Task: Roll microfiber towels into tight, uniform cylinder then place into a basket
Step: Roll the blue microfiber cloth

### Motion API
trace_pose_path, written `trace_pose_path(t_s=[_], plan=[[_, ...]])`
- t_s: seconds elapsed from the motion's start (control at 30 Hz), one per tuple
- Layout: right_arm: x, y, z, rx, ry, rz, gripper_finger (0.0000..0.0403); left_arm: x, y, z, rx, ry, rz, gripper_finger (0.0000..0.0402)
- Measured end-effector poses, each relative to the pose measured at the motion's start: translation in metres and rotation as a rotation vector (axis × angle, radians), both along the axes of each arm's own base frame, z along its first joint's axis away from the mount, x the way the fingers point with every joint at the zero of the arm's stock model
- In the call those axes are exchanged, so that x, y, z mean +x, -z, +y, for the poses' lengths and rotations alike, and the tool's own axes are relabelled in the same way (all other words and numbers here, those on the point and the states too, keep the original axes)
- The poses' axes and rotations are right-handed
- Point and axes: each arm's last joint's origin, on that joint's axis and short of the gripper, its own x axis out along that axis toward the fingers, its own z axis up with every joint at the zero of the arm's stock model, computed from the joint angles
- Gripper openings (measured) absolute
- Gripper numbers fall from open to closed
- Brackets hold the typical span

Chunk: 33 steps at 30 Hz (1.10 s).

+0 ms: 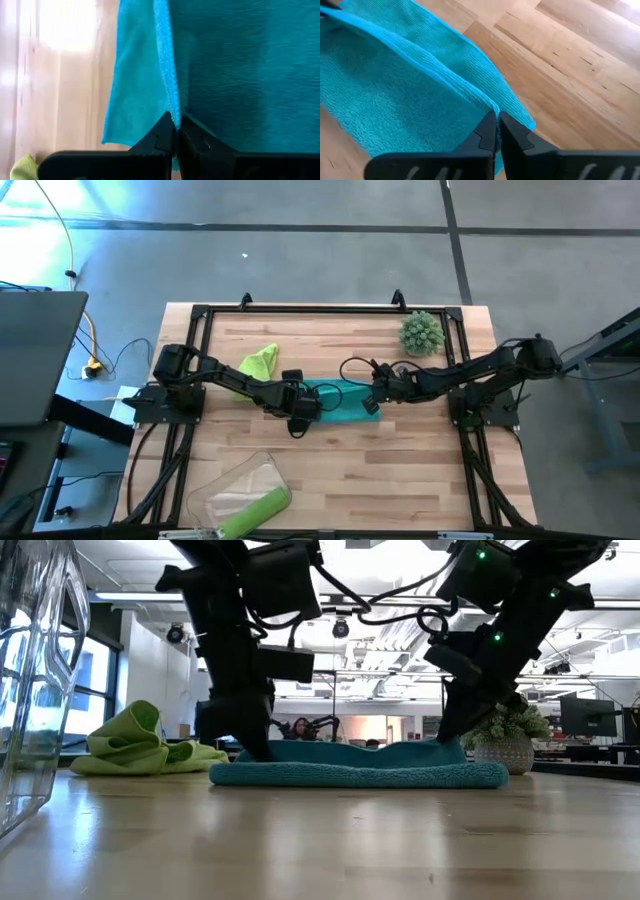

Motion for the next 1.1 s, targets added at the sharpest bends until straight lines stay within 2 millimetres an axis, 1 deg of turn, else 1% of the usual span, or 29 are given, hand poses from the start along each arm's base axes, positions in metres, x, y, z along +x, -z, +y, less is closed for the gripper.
trace_pose_path(t_s=[0.1, 0.23, 0.3, 0.43, 0.53, 0.6, 0.67, 0.77, 0.87, 0.97, 1.03, 1.1], plan=[[0.000, 0.000, 0.000, 0.018, -0.002, -0.002, 0.0000, 0.001, 0.000, -0.003, 0.009, 0.009, -0.007, 0.0000], [0.000, 0.000, -0.001, -0.032, 0.016, -0.001, 0.0000, 0.004, -0.003, -0.001, 0.107, 0.022, -0.025, 0.0000], [0.000, 0.000, -0.002, -0.026, 0.017, 0.000, 0.0000, 0.006, -0.004, 0.001, 0.132, 0.038, -0.038, 0.0000], [0.000, 0.001, 0.001, 0.075, -0.015, -0.003, 0.0000, 0.008, -0.002, -0.003, 0.027, 0.111, -0.033, 0.0000], [0.000, 0.001, 0.005, 0.100, -0.033, -0.003, 0.0000, 0.008, -0.001, -0.011, -0.044, 0.141, -0.037, 0.0000], [0.000, 0.001, 0.005, 0.088, -0.031, -0.003, 0.0000, 0.008, -0.002, -0.014, -0.028, 0.157, -0.034, 0.0000], [0.000, 0.000, 0.003, 0.041, -0.014, -0.003, 0.0000, 0.009, -0.003, -0.015, 0.036, 0.158, -0.032, 0.0000], [0.000, 0.000, -0.002, -0.016, 0.011, 0.000, 0.0000, 0.009, -0.004, -0.010, 0.146, 0.127, -0.029, 0.0000], [0.000, 0.000, -0.006, -0.028, 0.029, 0.001, 0.0000, 0.008, -0.006, -0.004, 0.219, 0.092, -0.026, 0.0000], [0.000, 0.000, -0.009, -0.046, 0.014, 0.014, 0.0000, 0.008, -0.006, 0.003, 0.220, 0.071, -0.024, 0.0000], [0.000, 0.000, -0.010, -0.061, -0.005, 0.026, 0.0003, 0.009, -0.003, 0.007, 0.188, 0.068, -0.020, 0.0000], [0.000, 0.000, -0.010, -0.065, -0.013, 0.029, 0.0017, 0.008, 0.000, 0.008, 0.131, 0.075, -0.011, 0.0000]])
